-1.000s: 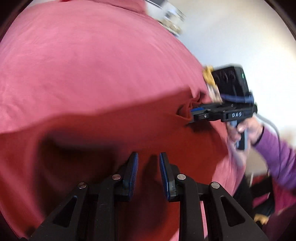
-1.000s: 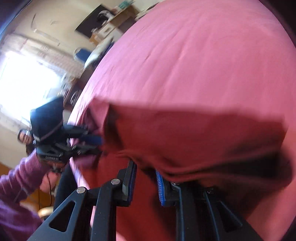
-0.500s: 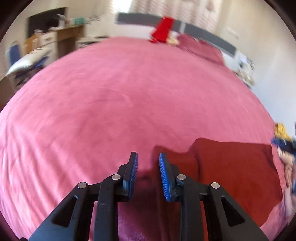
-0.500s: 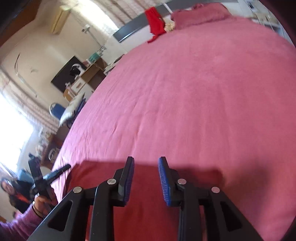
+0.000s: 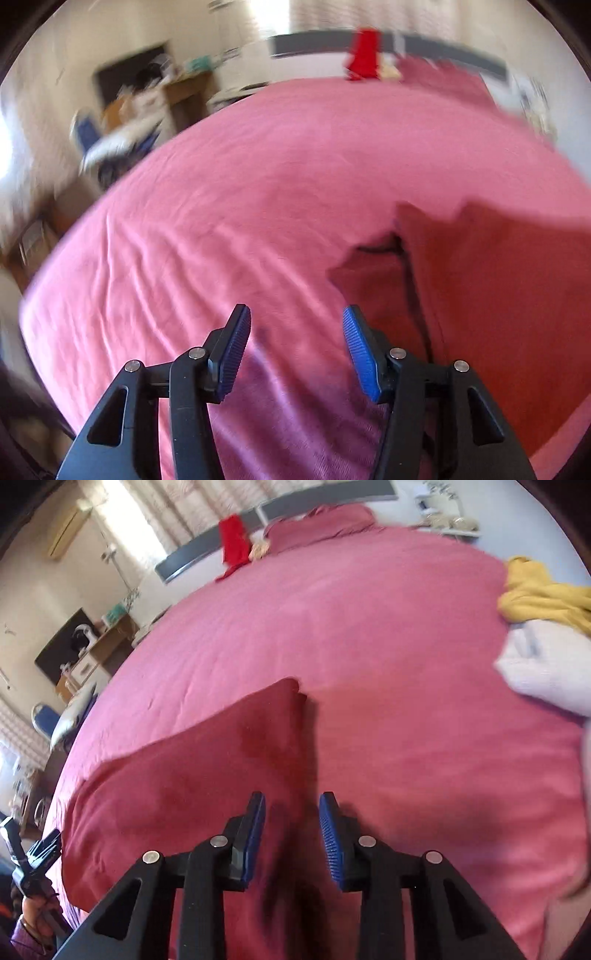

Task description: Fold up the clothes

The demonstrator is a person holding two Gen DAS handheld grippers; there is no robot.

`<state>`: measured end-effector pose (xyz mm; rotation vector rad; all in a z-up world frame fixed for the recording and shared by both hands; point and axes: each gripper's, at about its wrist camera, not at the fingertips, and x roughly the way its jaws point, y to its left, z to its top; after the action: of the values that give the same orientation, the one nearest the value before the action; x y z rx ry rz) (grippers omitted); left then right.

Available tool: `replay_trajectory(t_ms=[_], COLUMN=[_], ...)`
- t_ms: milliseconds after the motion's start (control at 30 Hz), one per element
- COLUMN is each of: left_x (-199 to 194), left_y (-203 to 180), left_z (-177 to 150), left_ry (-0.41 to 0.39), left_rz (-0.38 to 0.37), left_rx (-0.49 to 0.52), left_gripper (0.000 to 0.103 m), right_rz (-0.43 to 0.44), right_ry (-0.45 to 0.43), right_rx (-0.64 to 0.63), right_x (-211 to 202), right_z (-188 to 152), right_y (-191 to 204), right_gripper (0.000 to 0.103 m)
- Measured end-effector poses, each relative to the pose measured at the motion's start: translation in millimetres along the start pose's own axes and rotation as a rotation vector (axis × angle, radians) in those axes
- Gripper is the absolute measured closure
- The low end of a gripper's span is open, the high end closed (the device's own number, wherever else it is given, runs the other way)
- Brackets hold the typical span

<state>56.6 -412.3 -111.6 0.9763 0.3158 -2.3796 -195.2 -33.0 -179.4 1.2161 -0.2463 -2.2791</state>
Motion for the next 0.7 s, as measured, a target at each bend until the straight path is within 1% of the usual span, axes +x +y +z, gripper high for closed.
replay_trajectory(t_ms=[33, 67, 133, 200, 233, 267, 333, 367, 400, 433, 467, 500, 567, 600, 667, 700], left_x=[-6.7, -10.6, -16.3, -24.3, -24.4, -21.4, -7.2, 3.9, 16.3, 28.8, 42.6, 50.2, 60.5, 59.6, 53.9, 50.4], left_y=[9.8, 9.1, 0.2, -28.2, -45.8, -66.1, -102.9, -112.1, -118.2, -124.2, -121.0, -107.5, -75.7, -58.5, -31.6, -17.1], left_z=[3.6, 7.9, 17.0, 23.0, 27.5, 32.3, 39.0, 40.9, 42.3, 43.7, 44.8, 44.0, 41.2, 37.8, 29.6, 24.8], left_ry=[-0.025, -0.048, -0.093, -0.12, -0.127, -0.131, -0.122, -0.108, -0.091, -0.074, -0.04, -0.016, 0.021, 0.015, 0.007, 0.009], left_rz=[-0.021, -0.053, -0.127, -0.218, -0.254, -0.293, -0.321, -0.283, -0.227, -0.172, -0.118, -0.085, -0.033, -0.025, 0.032, 0.076], left_rx=[-0.073, -0.102, -0.128, -0.053, 0.007, 0.082, 0.217, 0.255, 0.284, 0.312, 0.302, 0.26, 0.162, 0.12, 0.095, 0.08], left_gripper=[0.048, 0.048, 0.048, 0.047, 0.047, 0.047, 0.047, 0.047, 0.047, 0.047, 0.047, 0.045, 0.035, 0.029, 0.029, 0.029], right_rz=[0.033, 0.048, 0.045, 0.08, 0.098, 0.095, 0.058, 0.038, 0.031, 0.038, 0.05, 0.06, 0.08, 0.088, 0.107, 0.112], right_ry=[-0.026, -0.039, -0.032, -0.012, 0.015, 0.043, 0.093, 0.113, 0.124, 0.117, 0.106, 0.105, 0.115, 0.12, 0.13, 0.131], right_rx=[-0.016, -0.039, -0.133, -0.201, -0.223, -0.233, -0.233, -0.221, -0.208, -0.199, -0.195, -0.194, -0.199, -0.202, -0.188, -0.17], right_x=[-10.0, -17.7, -23.0, -18.5, -9.2, -0.1, 14.0, 19.2, 22.4, 19.7, 18.0, 18.7, 18.9, 17.2, 17.2, 18.3], right_z=[-7.0, -12.8, -25.3, -32.4, -34.8, -38.0, -49.3, -57.7, -62.0, -66.8, -68.6, -68.6, -66.6, -65.4, -63.8, -62.0], right_y=[6.0, 10.4, 26.5, 38.6, 46.9, 51.9, 55.0, 53.1, 51.5, 49.5, 46.7, 43.5, 37.4, 34.9, 30.2, 28.7], right_gripper=[0.071, 0.071, 0.071, 0.071, 0.071, 0.071, 0.072, 0.072, 0.072, 0.073, 0.073, 0.073, 0.073, 0.073, 0.073, 0.073])
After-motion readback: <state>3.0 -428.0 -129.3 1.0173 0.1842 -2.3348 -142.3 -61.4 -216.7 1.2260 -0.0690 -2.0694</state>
